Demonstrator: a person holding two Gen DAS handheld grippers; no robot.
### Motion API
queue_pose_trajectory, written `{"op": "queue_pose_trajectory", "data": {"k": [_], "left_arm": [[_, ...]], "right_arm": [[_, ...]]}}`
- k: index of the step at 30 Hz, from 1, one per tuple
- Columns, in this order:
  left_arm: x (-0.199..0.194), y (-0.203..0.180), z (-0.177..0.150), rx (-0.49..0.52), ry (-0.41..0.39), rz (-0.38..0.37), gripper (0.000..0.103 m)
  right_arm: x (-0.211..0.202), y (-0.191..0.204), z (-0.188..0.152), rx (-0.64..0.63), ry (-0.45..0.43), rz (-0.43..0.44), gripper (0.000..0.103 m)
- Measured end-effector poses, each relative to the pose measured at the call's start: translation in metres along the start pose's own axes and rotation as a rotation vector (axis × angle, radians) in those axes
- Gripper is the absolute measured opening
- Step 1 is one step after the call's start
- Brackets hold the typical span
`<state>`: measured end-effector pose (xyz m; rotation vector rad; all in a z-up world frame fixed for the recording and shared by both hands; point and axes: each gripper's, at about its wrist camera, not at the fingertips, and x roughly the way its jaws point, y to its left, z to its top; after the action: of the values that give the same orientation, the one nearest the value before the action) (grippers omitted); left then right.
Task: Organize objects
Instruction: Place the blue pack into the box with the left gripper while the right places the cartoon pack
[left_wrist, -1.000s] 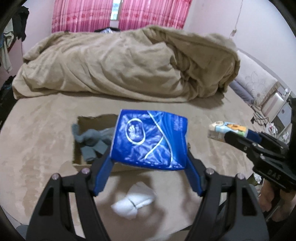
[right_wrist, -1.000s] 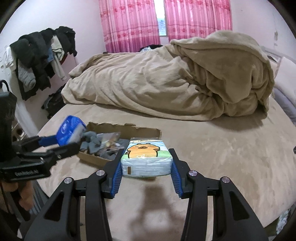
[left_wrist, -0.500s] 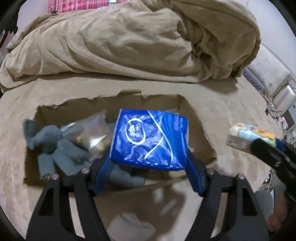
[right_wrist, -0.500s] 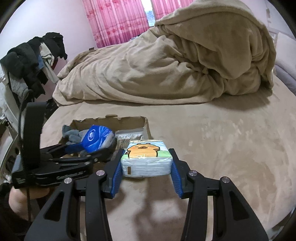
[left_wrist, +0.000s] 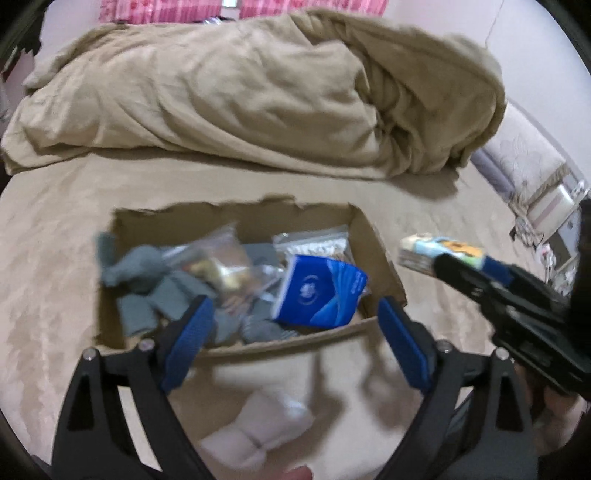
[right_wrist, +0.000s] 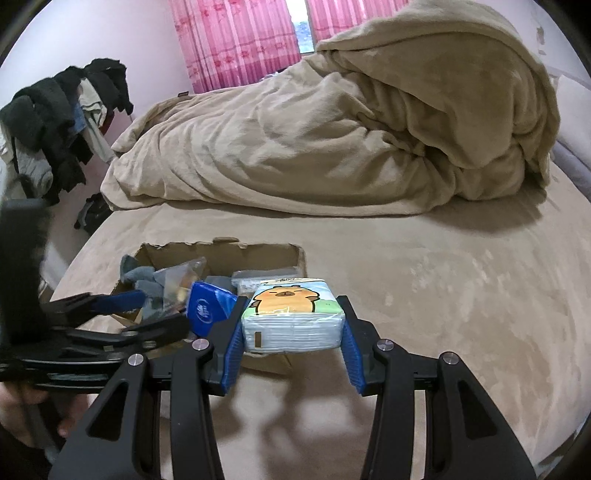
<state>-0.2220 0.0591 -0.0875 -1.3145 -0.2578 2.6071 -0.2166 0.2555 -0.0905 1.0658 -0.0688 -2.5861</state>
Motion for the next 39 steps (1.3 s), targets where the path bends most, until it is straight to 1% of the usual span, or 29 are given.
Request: {"op": "queue_pose_trajectory", "data": {"k": [3, 7, 10, 12, 15, 17, 19, 20, 26, 32, 35, 39], "left_arm": [[-0.019, 0.014, -0.001, -0.002, -0.032, 0.02, 0.091], [-0.037, 0.042, -0.002, -0.001, -0.076, 0.099, 0.091], [-0.04, 0.064, -0.004, -0.02, -0.081, 0.129, 0.091], [-0.04, 0.077, -0.006, -0.037, -0.082, 0.154, 0.091], [-0.039, 0.096, -0.01, -0.066, -0.079, 0.171, 0.091], [-0.038, 0.103, -0.012, -0.079, -0.077, 0.18, 0.091], [-0.04, 0.105, -0.014, -0.087, -0.079, 0.182, 0.091], [-0.043, 0.104, -0.015, -0.086, -0.083, 0.185, 0.091], [-0.067, 0.094, -0.028, -0.076, -0.103, 0.181, 0.091], [-0.103, 0.08, -0.047, -0.09, -0.115, 0.145, 0.091], [-0.127, 0.072, -0.058, -0.084, -0.132, 0.121, 0.091], [-0.153, 0.064, -0.076, -0.075, -0.146, 0.109, 0.091]], "right_arm": [[0.007, 0.012, 0.006, -0.025, 0.003, -0.002, 0.048], [0.027, 0.025, 0.015, -0.042, 0.01, -0.002, 0.048], [0.045, 0.033, 0.021, -0.056, 0.019, -0.004, 0.048], [0.056, 0.038, 0.024, -0.068, 0.023, -0.019, 0.048], [0.073, 0.041, 0.027, -0.077, 0.036, -0.051, 0.049], [0.08, 0.041, 0.027, -0.073, 0.049, -0.056, 0.054], [0.081, 0.041, 0.027, -0.071, 0.051, -0.063, 0.075], [0.078, 0.042, 0.026, -0.071, 0.044, -0.069, 0.077], [0.044, 0.045, 0.022, -0.062, 0.027, -0.082, 0.077], [-0.006, 0.053, 0.008, -0.046, 0.033, -0.089, 0.077], [-0.038, 0.062, 0.002, -0.046, 0.008, -0.086, 0.077], [-0.072, 0.076, -0.006, -0.061, -0.008, -0.086, 0.077]]}}
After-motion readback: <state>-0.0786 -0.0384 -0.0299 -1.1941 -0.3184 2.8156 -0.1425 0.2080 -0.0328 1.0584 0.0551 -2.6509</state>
